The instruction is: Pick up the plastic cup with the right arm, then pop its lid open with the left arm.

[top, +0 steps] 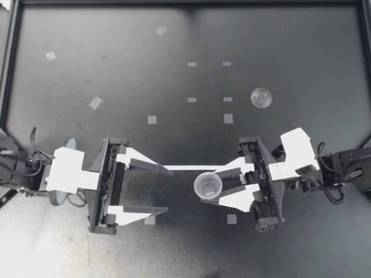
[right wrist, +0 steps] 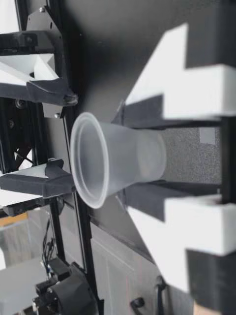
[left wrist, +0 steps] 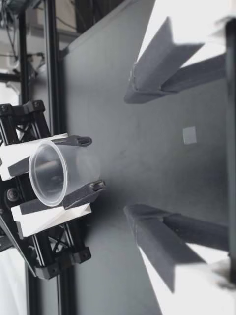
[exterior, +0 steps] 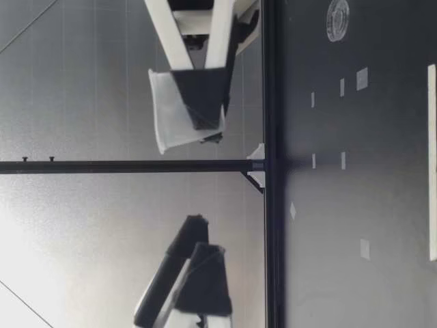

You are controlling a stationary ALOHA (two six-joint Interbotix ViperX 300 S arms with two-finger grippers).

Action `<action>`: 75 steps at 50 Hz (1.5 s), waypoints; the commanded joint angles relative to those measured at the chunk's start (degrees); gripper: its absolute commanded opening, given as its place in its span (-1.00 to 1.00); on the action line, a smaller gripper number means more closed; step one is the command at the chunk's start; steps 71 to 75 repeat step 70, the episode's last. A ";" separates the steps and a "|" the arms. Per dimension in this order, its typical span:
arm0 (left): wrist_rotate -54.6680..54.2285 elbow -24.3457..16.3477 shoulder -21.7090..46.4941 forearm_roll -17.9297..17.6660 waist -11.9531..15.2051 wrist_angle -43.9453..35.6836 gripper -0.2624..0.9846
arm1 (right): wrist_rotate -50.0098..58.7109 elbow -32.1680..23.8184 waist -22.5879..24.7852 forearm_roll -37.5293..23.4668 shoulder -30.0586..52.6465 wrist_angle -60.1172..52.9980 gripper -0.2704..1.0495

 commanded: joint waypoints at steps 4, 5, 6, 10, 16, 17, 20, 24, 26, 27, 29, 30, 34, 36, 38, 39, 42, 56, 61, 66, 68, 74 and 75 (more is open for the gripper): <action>-0.09 -1.05 -0.53 -0.09 0.26 -0.26 0.59 | 0.00 -0.35 0.26 0.00 -0.62 -0.18 -0.31; -0.09 -1.05 -0.53 0.00 0.26 -0.26 0.59 | 0.00 -0.35 0.26 0.09 -0.62 -0.18 -0.31; -0.09 -1.05 -0.53 -0.09 0.26 -0.26 0.59 | 0.00 -0.35 0.26 0.00 -0.62 -0.18 -0.31; -0.09 -1.05 -0.53 -0.09 0.26 -0.18 0.59 | 0.00 -0.35 0.26 0.00 -0.53 -0.18 -0.31; -0.18 -1.05 -0.53 -0.09 0.26 0.18 0.59 | 0.00 -0.35 0.26 0.00 -0.44 -0.18 -0.31; -0.18 -1.05 -0.53 -0.09 0.26 0.18 0.59 | 0.00 -0.35 0.26 0.00 -0.53 -0.18 -0.31; -0.18 -1.05 -0.53 -0.09 0.26 0.18 0.59 | 0.00 -0.35 0.26 0.00 -0.44 -0.18 -0.31; -0.18 -1.05 -0.44 0.00 0.26 0.18 0.59 | 0.00 -0.35 0.35 0.00 -0.44 -0.18 -0.31; -0.18 -1.05 -0.53 -0.09 0.26 0.18 0.59 | 0.00 -0.35 0.26 0.00 -0.44 -0.09 -0.31; -0.18 -1.05 -0.53 -0.09 0.26 0.18 0.59 | 0.00 -0.35 0.26 0.09 -0.44 0.00 -0.31; -0.18 -0.97 -0.53 -0.09 0.26 0.18 0.59 | 0.00 -0.35 0.26 0.00 -0.44 0.18 -0.31; -0.18 -1.05 -0.44 -0.09 0.26 0.18 0.59 | 0.00 -0.35 0.26 0.00 -0.44 0.18 -0.31; -0.18 -1.05 -0.44 0.00 0.26 0.18 0.59 | 0.00 -0.44 0.26 0.00 -0.44 0.35 -0.31; -0.18 -1.05 -0.35 -0.09 0.26 0.18 0.59 | 0.00 -0.44 0.26 0.00 -0.44 0.44 -0.31; -0.18 -1.05 -0.44 -0.09 0.26 0.18 0.59 | 0.00 -0.44 0.26 0.00 -0.44 0.35 -0.31; -0.18 -1.05 -0.44 -0.09 0.26 0.18 0.59 | 0.00 -0.44 0.26 0.09 -0.44 0.35 -0.31; -0.18 -0.97 -0.44 -0.09 0.26 0.18 0.59 | 0.00 -0.44 0.26 0.00 -0.44 0.44 -0.31; -0.18 -0.88 -0.44 0.00 0.26 0.18 0.59 | 0.00 -0.44 0.26 0.00 -0.44 0.44 -0.31; -0.18 -0.70 -0.44 0.00 0.26 0.18 0.59 | 0.00 -0.53 0.26 0.00 -0.44 0.79 -0.31; -0.18 -0.70 -0.35 -0.09 0.26 0.18 0.59 | 0.00 -0.53 0.26 0.00 -0.44 1.23 -0.31; -0.18 -0.70 -0.44 -0.09 0.26 0.18 0.59 | 0.00 -0.62 0.35 0.00 -0.44 1.41 -0.31; -0.09 -0.79 -0.44 -0.09 0.26 0.18 0.59 | 0.00 -0.70 0.26 -0.09 -0.44 1.49 -0.31; -0.09 -0.79 -0.44 -0.09 0.26 0.18 0.59 | 0.00 -0.70 0.26 -0.09 -0.44 1.49 -0.31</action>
